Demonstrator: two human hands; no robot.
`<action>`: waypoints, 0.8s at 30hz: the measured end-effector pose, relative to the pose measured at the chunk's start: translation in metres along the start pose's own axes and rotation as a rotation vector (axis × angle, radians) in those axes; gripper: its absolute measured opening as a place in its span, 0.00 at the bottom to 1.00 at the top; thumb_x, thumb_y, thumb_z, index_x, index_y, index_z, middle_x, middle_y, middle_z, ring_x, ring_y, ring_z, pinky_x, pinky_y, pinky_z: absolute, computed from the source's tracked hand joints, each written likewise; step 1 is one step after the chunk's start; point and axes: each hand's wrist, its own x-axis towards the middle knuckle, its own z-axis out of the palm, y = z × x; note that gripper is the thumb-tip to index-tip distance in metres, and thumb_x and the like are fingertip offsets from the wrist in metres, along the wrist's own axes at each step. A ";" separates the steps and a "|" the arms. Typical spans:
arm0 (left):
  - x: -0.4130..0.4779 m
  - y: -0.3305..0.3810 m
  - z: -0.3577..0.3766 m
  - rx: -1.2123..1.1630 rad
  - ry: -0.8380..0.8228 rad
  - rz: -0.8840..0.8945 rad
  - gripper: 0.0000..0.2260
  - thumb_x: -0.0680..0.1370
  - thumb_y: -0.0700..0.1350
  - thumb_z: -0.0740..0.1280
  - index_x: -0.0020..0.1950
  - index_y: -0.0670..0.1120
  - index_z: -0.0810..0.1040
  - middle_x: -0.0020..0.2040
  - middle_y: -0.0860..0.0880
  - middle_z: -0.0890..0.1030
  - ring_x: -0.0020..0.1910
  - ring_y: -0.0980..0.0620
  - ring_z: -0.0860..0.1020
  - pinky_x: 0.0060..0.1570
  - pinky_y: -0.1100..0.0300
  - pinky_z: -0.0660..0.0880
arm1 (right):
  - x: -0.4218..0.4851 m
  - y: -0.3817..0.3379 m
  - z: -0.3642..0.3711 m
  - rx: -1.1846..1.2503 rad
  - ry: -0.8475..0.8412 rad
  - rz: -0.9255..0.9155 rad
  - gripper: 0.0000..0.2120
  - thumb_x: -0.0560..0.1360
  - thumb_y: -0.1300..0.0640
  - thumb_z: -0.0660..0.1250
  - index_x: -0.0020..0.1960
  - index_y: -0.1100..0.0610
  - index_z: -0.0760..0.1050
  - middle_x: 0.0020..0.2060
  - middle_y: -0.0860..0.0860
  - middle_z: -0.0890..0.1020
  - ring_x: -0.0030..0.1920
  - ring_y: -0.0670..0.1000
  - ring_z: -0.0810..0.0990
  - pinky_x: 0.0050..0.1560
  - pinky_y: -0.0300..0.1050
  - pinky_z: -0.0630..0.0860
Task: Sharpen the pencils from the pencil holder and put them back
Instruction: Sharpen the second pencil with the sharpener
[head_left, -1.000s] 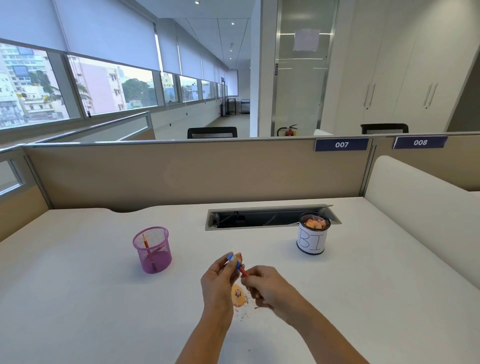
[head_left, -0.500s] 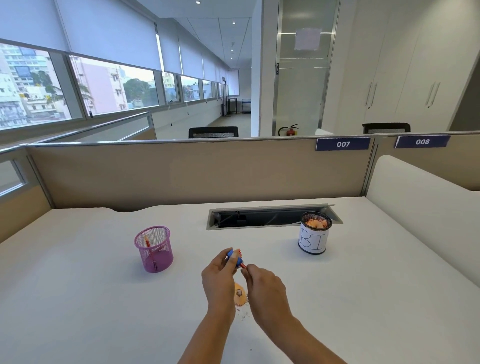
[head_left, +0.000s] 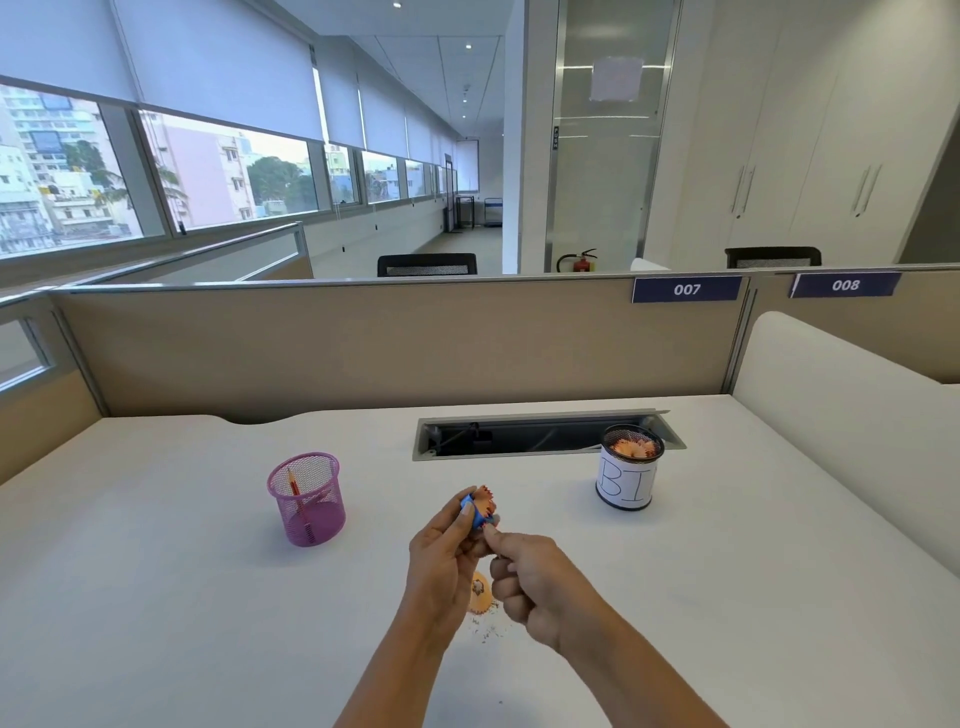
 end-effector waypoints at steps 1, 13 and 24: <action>-0.001 0.000 0.000 -0.050 -0.009 -0.019 0.10 0.78 0.36 0.58 0.51 0.41 0.78 0.37 0.47 0.85 0.37 0.53 0.83 0.37 0.64 0.80 | 0.000 -0.002 -0.001 0.105 -0.039 0.059 0.14 0.80 0.56 0.59 0.38 0.60 0.72 0.16 0.45 0.61 0.15 0.41 0.56 0.13 0.29 0.52; 0.002 -0.006 -0.007 -0.102 0.074 -0.029 0.09 0.76 0.37 0.61 0.51 0.41 0.79 0.37 0.46 0.85 0.36 0.52 0.83 0.38 0.62 0.80 | 0.007 -0.001 -0.007 0.115 -0.178 0.109 0.11 0.78 0.60 0.61 0.37 0.59 0.72 0.19 0.47 0.62 0.16 0.41 0.57 0.14 0.30 0.53; 0.003 -0.014 0.009 0.199 0.538 0.198 0.04 0.71 0.42 0.71 0.44 0.46 0.78 0.41 0.45 0.81 0.43 0.47 0.79 0.44 0.60 0.74 | 0.038 0.031 -0.020 -1.503 0.309 -0.914 0.13 0.61 0.58 0.80 0.43 0.55 0.80 0.30 0.47 0.78 0.25 0.44 0.69 0.24 0.26 0.56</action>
